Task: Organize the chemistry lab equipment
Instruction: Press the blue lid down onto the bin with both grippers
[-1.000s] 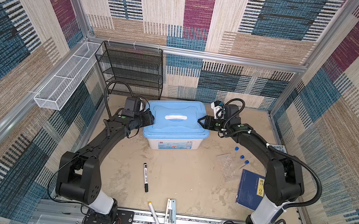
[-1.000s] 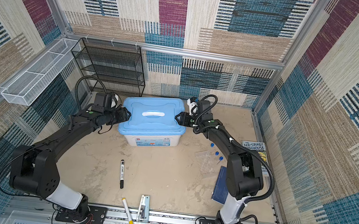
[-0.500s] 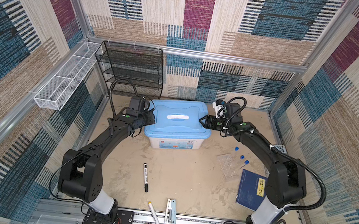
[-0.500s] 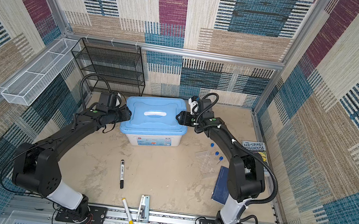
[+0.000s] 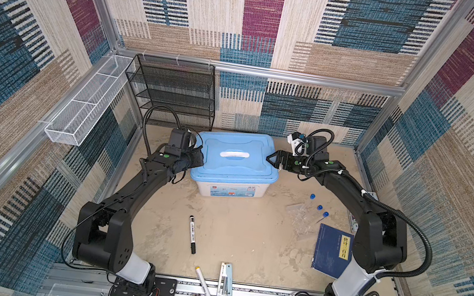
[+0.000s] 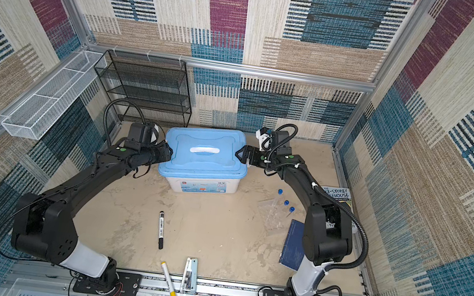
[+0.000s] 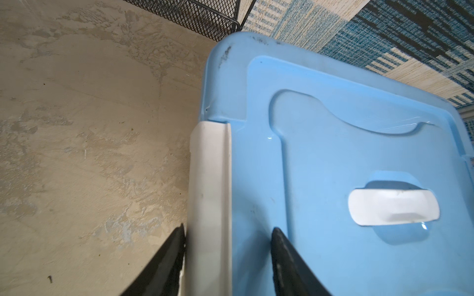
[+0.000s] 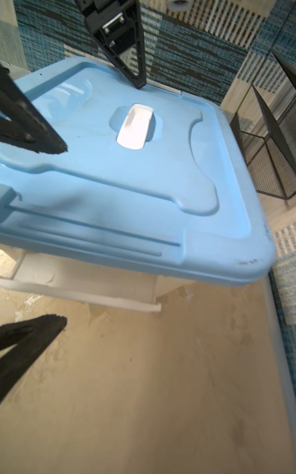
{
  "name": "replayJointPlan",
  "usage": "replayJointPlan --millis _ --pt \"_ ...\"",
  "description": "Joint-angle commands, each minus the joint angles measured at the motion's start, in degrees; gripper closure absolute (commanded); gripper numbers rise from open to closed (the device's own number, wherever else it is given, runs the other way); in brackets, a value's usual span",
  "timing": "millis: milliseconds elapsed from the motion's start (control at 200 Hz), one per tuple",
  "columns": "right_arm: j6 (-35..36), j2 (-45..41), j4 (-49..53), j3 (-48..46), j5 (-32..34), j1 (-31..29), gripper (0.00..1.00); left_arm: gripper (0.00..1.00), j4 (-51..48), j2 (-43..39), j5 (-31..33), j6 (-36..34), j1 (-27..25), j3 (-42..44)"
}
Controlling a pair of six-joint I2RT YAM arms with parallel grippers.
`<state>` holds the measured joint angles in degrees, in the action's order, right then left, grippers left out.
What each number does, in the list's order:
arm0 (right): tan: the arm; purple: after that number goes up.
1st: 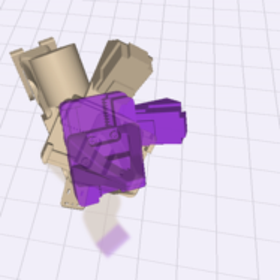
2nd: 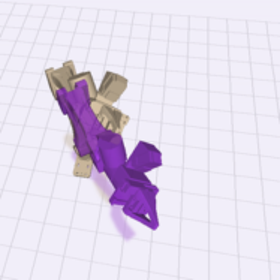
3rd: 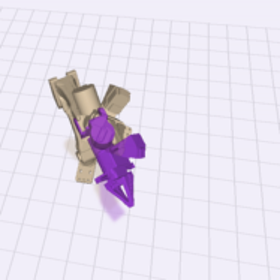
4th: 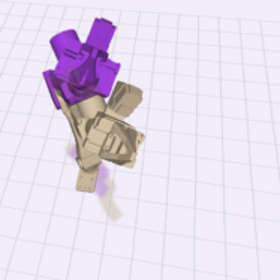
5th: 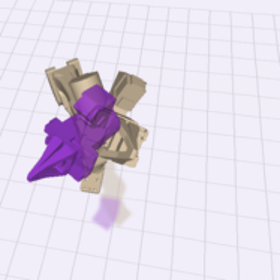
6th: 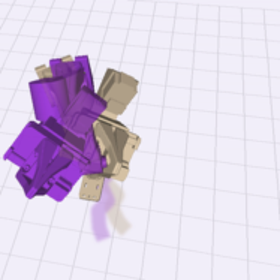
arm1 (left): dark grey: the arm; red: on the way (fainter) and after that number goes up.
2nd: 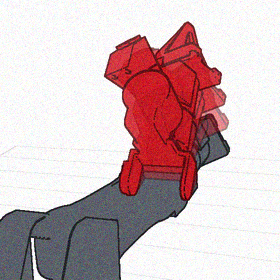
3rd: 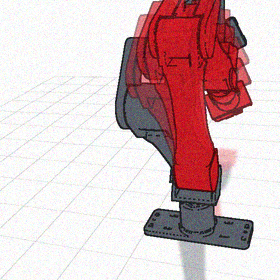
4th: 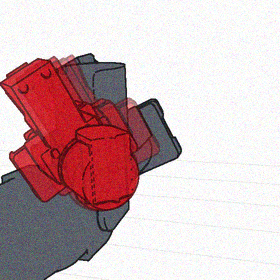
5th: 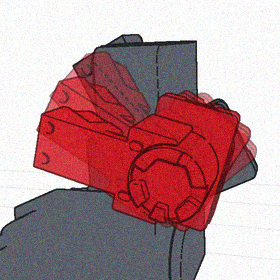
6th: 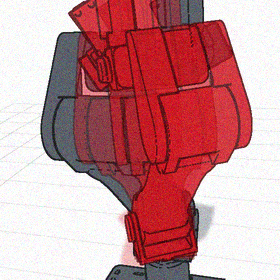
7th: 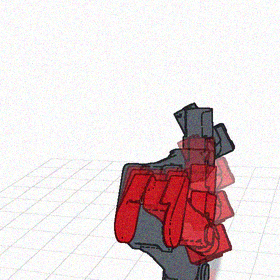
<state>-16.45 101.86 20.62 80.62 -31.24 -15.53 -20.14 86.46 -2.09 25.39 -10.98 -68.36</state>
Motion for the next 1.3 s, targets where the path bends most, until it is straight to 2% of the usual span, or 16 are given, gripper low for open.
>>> replayJointPlan --millis 0,100,190,371,476,671,836,932,1102,1297 --pt "-1.3 1.3 -4.2 -0.6 -7.8 -0.1 0.03 0.45 -6.2 0.3 -1.1 -1.0 0.1 0.6" --pt "-1.5 2.1 -6.1 -0.8 -10.5 -0.1 0.05 0.45 -6.1 0.4 -1.9 -0.7 0.1 0.7" --pt "-1.6 1.6 -7.0 -1.0 -11.0 -0.1 0.1 0.45 -6.1 0.4 -1.9 -0.7 0.1 0.8" --pt "-0.3 -0.5 -4.2 -1.1 -2.0 -0.1 0.28 0.45 -6.1 -0.1 -2.4 -0.5 -0.2 0.2" --pt "-0.5 -1.4 -4.9 -2.1 -0.9 -0.2 0.38 0.45 -6.1 -0.1 -2.7 -0.4 -0.5 -0.3" --pt "-0.3 -1.1 -4.5 -1.6 1.2 -1.9 0.42 0.45 -6.1 -0.4 -2.8 -0.3 -1.0 -0.8" --pt "2.4 -1.0 -1.9 1.3 8.5 -7.0 0.5 0.45 -5.9 0.8 -3.7 0.2 -1.8 -2.2" --pt "3.7 -0.9 -0.1 2.4 12.2 -9.8 0.52 0.45 -5.7 2.5 -6.0 1.0 -2.0 -3.7" --pt "3.7 -0.9 0.6 0.4 14.8 -9.9 0.52 0.45 -3.4 4.3 -8.9 2.8 -2.2 -5.2" --pt "-0.1 -2.5 -0.2 0.0 13.3 -6.8 0.45 0.44 -3.5 7.9 -9.2 2.4 -1.9 -8.3"
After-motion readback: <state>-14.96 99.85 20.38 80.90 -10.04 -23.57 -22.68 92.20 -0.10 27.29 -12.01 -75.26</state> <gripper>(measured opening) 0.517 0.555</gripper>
